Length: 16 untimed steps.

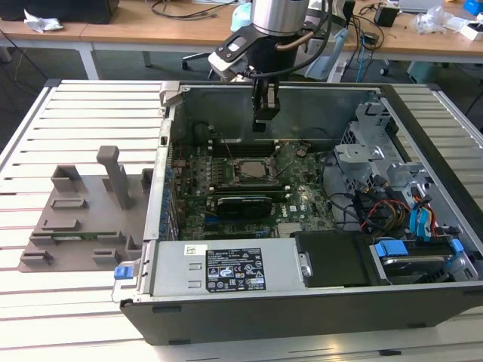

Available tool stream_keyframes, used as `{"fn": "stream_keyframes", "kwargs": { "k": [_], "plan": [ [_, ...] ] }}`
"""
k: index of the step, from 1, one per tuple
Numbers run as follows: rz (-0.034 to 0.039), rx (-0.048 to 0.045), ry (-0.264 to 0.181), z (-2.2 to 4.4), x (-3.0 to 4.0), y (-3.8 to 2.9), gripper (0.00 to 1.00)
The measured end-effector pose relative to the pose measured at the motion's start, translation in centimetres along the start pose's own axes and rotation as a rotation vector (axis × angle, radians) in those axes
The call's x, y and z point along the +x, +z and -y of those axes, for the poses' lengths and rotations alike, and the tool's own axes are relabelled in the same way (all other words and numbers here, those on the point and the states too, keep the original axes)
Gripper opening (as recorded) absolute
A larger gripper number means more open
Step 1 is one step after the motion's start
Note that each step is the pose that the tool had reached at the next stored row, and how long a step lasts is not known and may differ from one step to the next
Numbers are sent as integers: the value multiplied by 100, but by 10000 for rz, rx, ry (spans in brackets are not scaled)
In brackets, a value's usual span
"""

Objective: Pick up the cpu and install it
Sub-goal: 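Close the cpu cover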

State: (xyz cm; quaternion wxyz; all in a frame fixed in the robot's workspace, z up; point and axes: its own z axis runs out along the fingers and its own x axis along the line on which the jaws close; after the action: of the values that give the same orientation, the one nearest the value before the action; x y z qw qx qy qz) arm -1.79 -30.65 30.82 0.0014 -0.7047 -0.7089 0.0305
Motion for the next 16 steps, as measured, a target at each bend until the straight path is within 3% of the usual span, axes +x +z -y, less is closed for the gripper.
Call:
{"fn": "stream_keyframes", "kwargs": {
  "k": [7,9,16],
  "plan": [
    [2,0,0,-72,0,-3,11],
    [10,0,0,-153,7,-7,11],
    [51,1,1,-333,20,-15,11]
  ]
}}
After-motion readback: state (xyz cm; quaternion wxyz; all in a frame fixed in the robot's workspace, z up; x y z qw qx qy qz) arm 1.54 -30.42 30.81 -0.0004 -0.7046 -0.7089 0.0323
